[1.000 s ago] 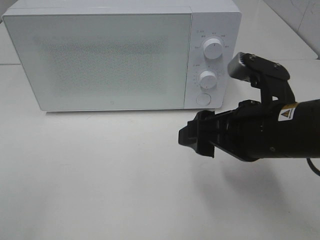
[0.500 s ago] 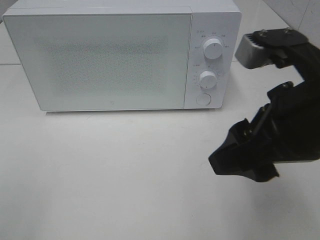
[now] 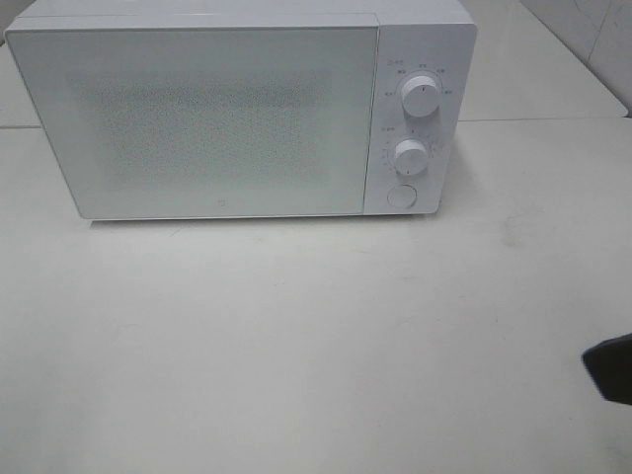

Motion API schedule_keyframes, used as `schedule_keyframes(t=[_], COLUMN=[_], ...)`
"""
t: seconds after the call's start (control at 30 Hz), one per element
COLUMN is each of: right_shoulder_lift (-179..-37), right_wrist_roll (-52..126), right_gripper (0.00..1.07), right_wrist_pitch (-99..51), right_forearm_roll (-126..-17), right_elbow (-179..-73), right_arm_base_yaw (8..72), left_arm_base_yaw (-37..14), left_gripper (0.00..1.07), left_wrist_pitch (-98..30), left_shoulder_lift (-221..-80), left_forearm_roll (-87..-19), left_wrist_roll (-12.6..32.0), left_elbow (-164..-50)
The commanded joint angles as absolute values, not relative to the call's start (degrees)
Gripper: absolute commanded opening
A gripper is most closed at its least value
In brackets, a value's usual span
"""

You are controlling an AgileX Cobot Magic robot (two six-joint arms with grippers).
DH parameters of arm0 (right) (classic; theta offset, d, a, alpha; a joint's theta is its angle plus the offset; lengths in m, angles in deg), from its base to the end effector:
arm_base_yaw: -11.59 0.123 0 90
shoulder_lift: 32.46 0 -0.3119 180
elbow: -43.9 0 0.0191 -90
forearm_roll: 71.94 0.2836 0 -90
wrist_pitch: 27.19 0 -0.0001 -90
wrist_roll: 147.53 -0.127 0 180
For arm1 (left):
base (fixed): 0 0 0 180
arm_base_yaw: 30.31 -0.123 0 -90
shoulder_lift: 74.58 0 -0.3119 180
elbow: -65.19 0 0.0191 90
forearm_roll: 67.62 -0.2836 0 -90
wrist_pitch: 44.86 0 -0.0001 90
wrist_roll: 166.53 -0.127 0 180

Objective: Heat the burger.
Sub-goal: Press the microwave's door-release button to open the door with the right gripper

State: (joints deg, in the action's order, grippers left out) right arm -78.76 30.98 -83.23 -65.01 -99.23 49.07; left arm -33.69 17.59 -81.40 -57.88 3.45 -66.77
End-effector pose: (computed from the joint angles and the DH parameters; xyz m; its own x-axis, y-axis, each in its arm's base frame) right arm 0.1086 0.0993 0.3057 -0.6580 -0.3871 -0.6459 -0.5985 0.7894 0.1366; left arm 0.0242 -0.0177 0.2819 -0.4434 0.0684 -0.8937 0.1181 0.9929 0.0174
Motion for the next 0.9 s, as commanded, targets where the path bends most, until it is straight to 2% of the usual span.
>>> schedule_keyframes(t=[0.03, 0.1, 0.17, 0.47, 0.73, 0.9], right_shoulder_lift=[-74.75, -73.03, -66.96, -54.12, -44.33, -41.12], right_wrist_roll=[31.16, 31.16, 31.21, 31.33, 31.33, 31.33], right_gripper=[0.75, 0.75, 0.75, 0.75, 0.75, 0.75], right_wrist_pitch=[-84.6, -85.18, -86.67, -87.98, -87.87, -87.75], right_forearm_roll=[-65.81, -65.75, -65.98, -68.39, -72.63, -72.85], right_elbow=[-99.46, -99.46, -99.4, -99.4, -99.4, -99.29], right_arm_base_yaw=[46.77, 45.17, 38.87, 29.36, 23.22, 21.96], left_arm_base_yaw=[-33.86, -33.86, -33.86, -33.86, -33.86, -33.86], left_gripper=[0.98, 0.98, 0.98, 0.98, 0.98, 0.98], left_wrist_pitch=[16.85, 16.85, 16.85, 16.85, 16.85, 16.85], left_shoulder_lift=[-80.43, -80.43, -80.43, -80.43, -80.43, -80.43], left_forearm_roll=[-57.71, -57.71, -57.71, -57.71, -57.71, -57.71], left_wrist_roll=[3.28, 3.28, 3.28, 3.28, 3.28, 3.28], left_elbow=[-66.65, -66.65, -66.65, -66.65, -66.65, -66.65])
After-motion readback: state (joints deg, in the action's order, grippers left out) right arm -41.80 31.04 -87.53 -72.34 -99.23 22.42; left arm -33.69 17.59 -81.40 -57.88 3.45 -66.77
